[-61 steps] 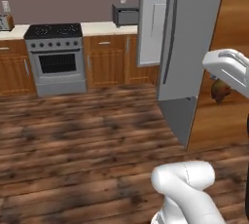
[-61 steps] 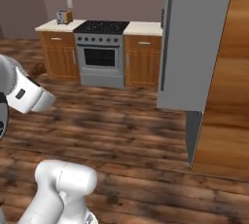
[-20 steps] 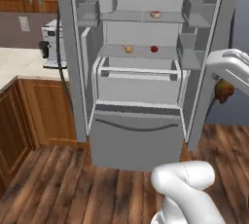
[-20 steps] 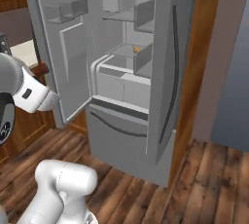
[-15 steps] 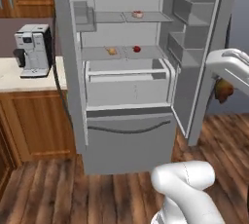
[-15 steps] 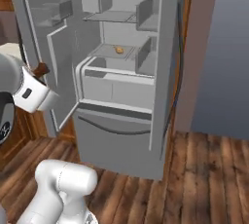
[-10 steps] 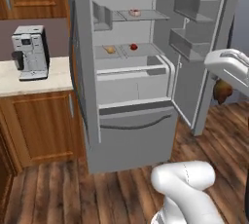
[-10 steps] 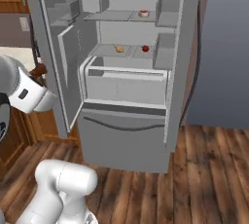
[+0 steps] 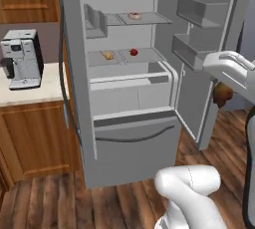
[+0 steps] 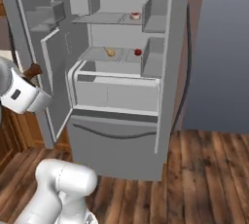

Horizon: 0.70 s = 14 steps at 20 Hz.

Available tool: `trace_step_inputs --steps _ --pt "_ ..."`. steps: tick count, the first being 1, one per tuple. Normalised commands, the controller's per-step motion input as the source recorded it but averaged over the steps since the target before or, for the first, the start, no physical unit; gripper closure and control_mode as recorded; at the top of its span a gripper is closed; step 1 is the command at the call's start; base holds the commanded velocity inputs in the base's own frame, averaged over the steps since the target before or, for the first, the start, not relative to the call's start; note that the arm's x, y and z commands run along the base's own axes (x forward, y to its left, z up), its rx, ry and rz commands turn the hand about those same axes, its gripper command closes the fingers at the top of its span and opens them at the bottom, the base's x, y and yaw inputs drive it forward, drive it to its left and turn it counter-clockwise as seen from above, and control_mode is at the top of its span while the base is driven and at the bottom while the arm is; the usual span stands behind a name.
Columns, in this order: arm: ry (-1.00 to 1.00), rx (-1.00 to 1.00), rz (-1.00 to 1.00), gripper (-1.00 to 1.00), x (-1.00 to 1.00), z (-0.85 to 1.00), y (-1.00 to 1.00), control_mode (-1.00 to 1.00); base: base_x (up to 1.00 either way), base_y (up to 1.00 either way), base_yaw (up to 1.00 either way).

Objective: Transport the chicken drumstick and onion to the fridge. Place the chicken drumstick on the rack containing meat and place the onion on the rack containing the vegetable, ensuring meats and vegetables are on different racks.

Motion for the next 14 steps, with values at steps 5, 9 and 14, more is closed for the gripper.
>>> trace_step_inputs --steps 5,9,14 --pt "0.0 0.0 0.0 1.0 0.0 0.0 0.0 1.0 0.78 -0.28 -0.09" --pt "0.0 0.0 0.0 1.0 0.0 0.0 0.0 1.0 0.99 0.2 -0.25" --pt "0.0 0.0 0.0 1.0 0.0 0.0 0.0 1.0 0.79 0.05 -0.24"
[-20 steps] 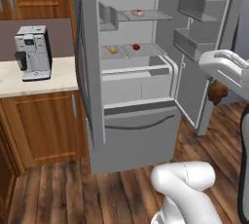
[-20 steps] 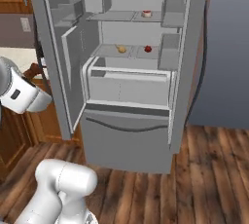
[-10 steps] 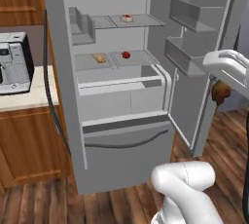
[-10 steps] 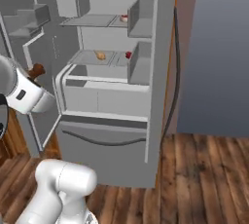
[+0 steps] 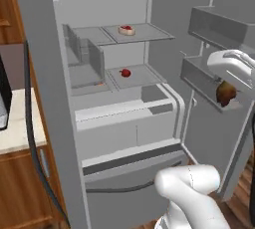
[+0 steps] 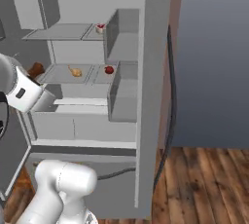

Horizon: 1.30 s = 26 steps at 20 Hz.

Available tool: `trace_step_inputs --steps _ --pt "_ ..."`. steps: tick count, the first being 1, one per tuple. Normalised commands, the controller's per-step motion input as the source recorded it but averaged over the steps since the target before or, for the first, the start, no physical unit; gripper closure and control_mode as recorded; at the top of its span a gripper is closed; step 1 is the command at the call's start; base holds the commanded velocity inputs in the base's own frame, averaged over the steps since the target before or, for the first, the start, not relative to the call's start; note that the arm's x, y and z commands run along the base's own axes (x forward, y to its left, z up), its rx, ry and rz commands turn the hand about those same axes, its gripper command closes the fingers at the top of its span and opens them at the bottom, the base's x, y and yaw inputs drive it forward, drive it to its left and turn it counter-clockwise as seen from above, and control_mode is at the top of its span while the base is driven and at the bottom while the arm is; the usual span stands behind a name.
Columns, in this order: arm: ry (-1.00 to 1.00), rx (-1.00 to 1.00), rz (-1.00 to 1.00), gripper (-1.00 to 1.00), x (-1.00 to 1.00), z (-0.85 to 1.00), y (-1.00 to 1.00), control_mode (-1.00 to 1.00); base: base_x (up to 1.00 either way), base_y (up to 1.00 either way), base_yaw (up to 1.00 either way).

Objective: Transport the chicken drumstick and onion to the fridge. Place the chicken drumstick on the rack containing meat and place the onion on the rack containing the vegetable, ensuring meats and vegetables are on different racks.

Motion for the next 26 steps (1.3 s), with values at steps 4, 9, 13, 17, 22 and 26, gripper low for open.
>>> trace_step_inputs --steps 4,9,13,17,22,26 --pt "0.0 0.0 0.0 1.0 0.0 0.0 0.0 1.0 0.83 0.48 -0.24" --pt "0.0 0.0 0.0 1.0 0.0 0.0 0.0 1.0 0.59 0.88 -0.14" --pt "0.0 0.0 0.0 1.0 0.0 0.0 0.0 1.0 0.55 0.21 0.0" --pt "0.0 0.0 0.0 1.0 0.0 0.0 0.0 1.0 0.46 -0.04 0.1" --pt "0.0 0.0 0.0 1.0 0.0 0.0 0.0 1.0 0.64 0.07 0.24" --pt "0.0 0.0 0.0 1.0 0.0 0.0 0.0 1.0 0.81 0.0 0.26"
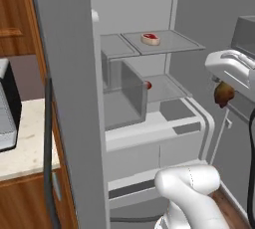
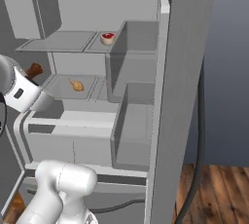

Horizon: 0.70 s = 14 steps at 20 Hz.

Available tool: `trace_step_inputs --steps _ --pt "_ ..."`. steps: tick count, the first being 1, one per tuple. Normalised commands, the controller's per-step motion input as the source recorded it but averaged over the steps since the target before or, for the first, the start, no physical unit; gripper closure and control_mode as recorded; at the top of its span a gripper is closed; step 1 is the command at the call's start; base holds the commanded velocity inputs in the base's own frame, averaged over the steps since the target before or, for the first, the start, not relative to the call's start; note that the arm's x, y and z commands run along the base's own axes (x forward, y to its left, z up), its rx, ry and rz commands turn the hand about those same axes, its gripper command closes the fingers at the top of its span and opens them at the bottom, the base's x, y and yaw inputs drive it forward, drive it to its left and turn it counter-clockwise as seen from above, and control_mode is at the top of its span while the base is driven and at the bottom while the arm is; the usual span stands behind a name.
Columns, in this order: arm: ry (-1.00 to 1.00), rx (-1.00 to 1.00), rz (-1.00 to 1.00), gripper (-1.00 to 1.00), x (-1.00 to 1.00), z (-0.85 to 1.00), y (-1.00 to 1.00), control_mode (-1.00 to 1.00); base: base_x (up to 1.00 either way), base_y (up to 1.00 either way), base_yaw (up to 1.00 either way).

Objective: Transport the chicken drumstick and onion to the fridge. Place the chicken drumstick on the rack containing meat and place the onion on the rack containing the vegetable, ensuring meats and vegetables are on different racks.

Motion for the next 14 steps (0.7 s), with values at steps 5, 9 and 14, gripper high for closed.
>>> trace_step_inputs --steps 5,9,14 --pt "0.0 0.0 0.0 1.0 0.0 0.0 0.0 1.0 0.83 0.03 0.18" --pt "0.0 0.0 0.0 1.0 0.0 0.0 0.0 1.0 0.46 0.3 0.05" --pt "0.0 0.0 0.0 1.0 0.0 0.0 0.0 1.0 0.21 0.32 0.0"
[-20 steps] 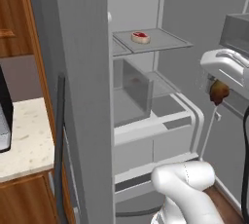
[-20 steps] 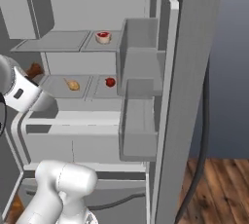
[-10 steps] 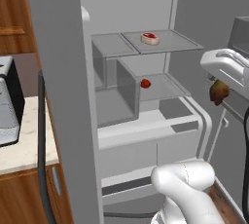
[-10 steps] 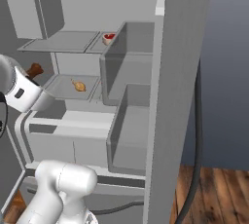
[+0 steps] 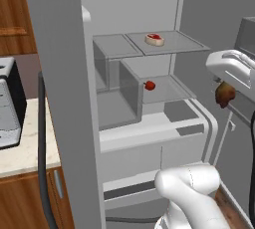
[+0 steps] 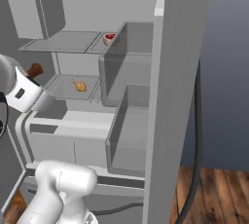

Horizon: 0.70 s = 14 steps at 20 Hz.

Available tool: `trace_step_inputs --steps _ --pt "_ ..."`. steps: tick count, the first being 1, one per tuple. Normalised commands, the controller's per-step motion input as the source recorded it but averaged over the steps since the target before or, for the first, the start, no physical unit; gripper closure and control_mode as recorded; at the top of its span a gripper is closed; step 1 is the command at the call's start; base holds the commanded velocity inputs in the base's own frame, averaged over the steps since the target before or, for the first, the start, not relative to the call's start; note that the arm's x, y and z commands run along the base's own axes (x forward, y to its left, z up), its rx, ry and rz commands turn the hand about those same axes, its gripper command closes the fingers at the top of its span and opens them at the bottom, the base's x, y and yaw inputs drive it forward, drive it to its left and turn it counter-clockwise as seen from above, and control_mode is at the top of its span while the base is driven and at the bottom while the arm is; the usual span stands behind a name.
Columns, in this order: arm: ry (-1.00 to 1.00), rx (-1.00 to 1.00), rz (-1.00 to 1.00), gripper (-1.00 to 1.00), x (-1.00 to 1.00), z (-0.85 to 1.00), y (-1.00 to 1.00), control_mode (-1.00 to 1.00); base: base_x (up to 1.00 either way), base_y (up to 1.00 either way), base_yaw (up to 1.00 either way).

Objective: Transport the chicken drumstick and onion to the fridge. Place the chicken drumstick on the rack containing meat and place the onion on the rack containing the vegetable, ensuring meats and vegetables are on different racks.

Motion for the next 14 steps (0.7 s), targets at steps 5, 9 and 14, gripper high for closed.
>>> trace_step_inputs --steps 5,9,14 --pt "0.0 -0.01 0.0 1.0 0.09 0.0 0.01 -1.0 0.23 0.09 0.0" --pt "0.0 -0.09 0.0 1.0 0.47 0.0 0.17 -1.0 0.0 0.0 0.0" --pt "0.0 -0.07 0.0 1.0 0.72 0.0 0.08 -1.0 0.0 0.0 0.0"
